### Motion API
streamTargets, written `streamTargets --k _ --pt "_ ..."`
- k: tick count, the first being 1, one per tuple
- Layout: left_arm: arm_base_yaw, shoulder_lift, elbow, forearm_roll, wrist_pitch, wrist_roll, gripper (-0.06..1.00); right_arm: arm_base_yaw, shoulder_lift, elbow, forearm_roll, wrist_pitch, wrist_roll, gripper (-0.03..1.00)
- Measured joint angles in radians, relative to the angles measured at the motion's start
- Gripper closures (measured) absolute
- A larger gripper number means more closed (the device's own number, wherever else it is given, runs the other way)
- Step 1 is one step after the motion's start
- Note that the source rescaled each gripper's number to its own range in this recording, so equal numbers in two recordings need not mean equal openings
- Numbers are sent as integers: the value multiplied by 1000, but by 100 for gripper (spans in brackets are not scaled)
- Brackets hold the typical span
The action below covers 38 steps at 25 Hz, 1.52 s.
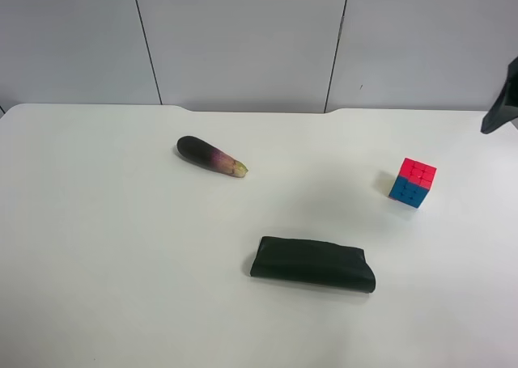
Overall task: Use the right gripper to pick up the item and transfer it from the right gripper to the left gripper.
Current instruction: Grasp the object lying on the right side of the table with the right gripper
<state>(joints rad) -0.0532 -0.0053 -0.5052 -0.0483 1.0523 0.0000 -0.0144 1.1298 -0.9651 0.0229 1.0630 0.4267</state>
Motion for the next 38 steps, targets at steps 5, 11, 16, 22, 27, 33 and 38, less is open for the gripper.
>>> streamTargets --k 5,11,16,22,27,33,38 --pt "0 0 0 0 0 0 -6 0 155 -29 77 -34 53 -3" --pt "0 0 0 0 0 0 -6 0 314 -95 92 -36 117 -3" --pt "0 0 0 0 0 0 -6 0 433 -185 92 -21 127 -3" --pt "0 0 0 0 0 0 -6 0 586 -288 92 50 133 -3" --pt "0 0 0 0 0 0 -6 0 660 -299 65 53 138 -3" --pt "0 0 0 0 0 0 -6 0 713 -301 36 16 144 -3" --pt "0 0 0 0 0 0 -6 0 738 -302 2 -30 144 -3"
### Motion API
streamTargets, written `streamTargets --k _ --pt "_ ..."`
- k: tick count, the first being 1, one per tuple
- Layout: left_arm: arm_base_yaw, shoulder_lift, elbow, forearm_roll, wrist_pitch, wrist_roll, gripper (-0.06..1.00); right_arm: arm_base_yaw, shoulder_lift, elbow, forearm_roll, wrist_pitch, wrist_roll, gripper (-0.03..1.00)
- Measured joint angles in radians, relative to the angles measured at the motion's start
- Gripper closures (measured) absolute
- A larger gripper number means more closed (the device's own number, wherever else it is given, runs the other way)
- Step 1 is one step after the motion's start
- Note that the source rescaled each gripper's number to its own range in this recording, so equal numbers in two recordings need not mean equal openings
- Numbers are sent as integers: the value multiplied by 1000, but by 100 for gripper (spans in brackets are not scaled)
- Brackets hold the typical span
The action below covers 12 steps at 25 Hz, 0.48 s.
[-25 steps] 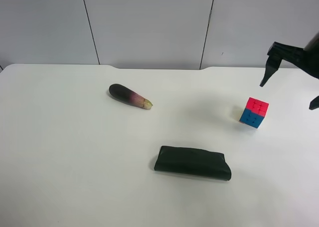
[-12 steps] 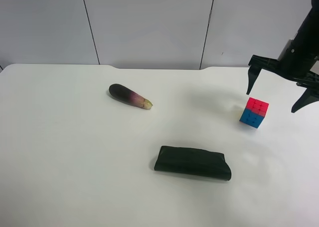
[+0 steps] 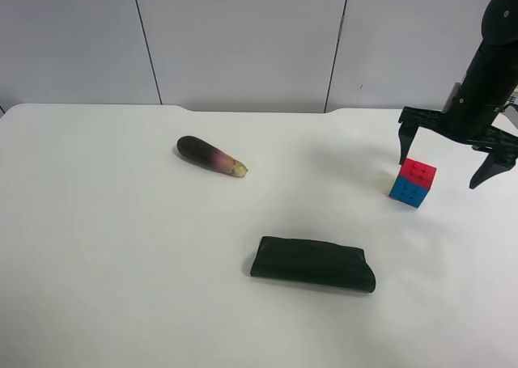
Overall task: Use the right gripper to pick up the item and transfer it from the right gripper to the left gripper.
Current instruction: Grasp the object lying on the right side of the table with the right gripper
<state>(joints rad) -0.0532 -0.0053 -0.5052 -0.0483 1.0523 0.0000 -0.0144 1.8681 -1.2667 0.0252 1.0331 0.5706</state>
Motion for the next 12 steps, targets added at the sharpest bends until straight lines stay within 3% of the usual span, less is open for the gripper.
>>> streamTargets --k 12 --pt "0 0 0 0 0 0 -6 0 65 -1 -9 -92 -22 -3"
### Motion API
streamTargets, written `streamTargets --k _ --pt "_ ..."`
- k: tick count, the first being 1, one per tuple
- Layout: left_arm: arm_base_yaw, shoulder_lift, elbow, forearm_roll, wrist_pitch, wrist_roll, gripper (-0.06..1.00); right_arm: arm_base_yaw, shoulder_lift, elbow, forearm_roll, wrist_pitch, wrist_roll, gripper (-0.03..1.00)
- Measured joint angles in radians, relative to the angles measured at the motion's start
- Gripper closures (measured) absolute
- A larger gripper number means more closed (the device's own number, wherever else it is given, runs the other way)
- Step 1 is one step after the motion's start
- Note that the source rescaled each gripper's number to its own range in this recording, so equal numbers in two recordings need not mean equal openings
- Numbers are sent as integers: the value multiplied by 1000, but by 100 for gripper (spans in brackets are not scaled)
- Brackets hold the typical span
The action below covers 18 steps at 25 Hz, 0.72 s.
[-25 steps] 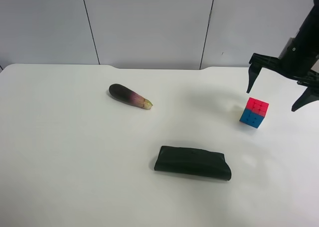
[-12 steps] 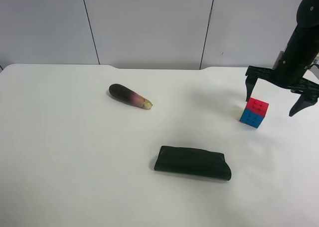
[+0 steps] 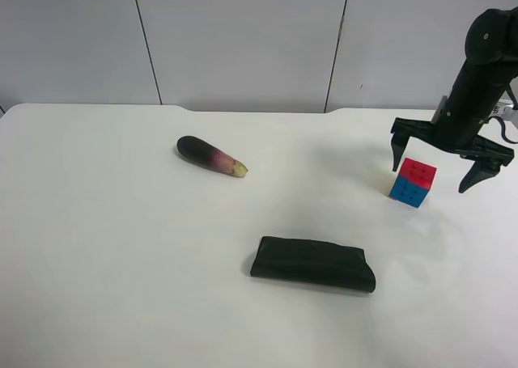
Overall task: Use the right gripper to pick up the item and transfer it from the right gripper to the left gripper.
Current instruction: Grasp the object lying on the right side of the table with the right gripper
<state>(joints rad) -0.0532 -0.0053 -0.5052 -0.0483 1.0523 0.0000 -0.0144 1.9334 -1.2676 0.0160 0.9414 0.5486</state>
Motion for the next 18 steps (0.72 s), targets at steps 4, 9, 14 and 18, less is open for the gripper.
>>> streamTargets --k 4,9,14,18 --pt "0 0 0 0 0 0 -6 0 16 0 0 -18 -6 -3" --pt "0 0 0 0 0 0 -6 0 54 0 2 -38 -18 -3" --pt "0 0 0 0 0 0 -6 0 62 0 2 -52 -22 -3" --pt "0 0 0 0 0 0 -6 0 62 0 2 -60 -22 15"
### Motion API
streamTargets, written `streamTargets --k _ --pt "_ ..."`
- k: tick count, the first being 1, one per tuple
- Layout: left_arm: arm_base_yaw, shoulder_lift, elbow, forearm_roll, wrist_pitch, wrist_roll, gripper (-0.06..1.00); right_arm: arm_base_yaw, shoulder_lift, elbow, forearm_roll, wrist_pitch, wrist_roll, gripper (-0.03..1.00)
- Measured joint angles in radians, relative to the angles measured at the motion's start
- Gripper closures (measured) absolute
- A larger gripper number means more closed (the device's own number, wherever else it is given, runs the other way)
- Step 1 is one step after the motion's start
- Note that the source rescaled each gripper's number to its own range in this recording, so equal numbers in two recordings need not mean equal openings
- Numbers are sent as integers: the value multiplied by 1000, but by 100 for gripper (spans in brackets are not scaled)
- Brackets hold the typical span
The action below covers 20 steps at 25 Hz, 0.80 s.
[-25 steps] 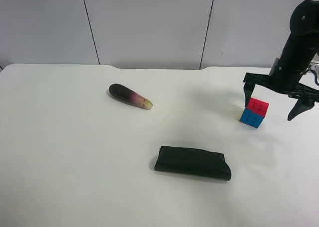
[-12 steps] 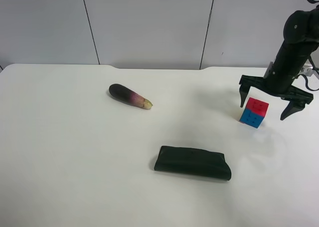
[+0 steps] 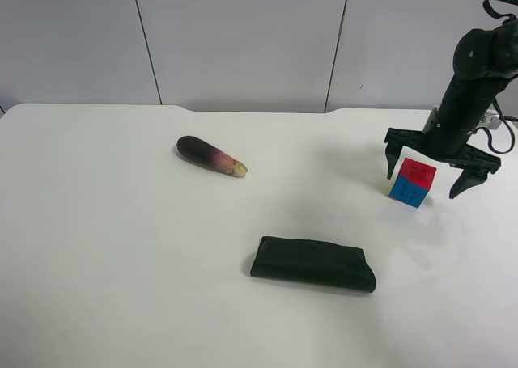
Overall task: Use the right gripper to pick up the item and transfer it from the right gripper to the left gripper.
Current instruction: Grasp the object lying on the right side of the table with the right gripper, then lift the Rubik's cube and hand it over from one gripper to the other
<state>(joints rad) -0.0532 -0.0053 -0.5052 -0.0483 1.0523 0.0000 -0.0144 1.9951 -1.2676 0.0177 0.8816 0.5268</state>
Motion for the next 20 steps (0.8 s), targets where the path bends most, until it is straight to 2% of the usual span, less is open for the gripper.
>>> streamTargets --k 2,5,11,14,20 --pt "0 0 0 0 0 0 -6 0 0 0 0 0 0 34" --pt "0 0 0 0 0 0 -6 0 0 0 1 -2 0 54" --pt "0 0 0 0 0 0 -6 0 0 0 18 -8 0 68" --pt "0 0 0 0 0 0 -6 0 0 0 20 -11 0 97" --pt "0 0 0 0 0 0 -6 0 0 0 19 -36 0 96"
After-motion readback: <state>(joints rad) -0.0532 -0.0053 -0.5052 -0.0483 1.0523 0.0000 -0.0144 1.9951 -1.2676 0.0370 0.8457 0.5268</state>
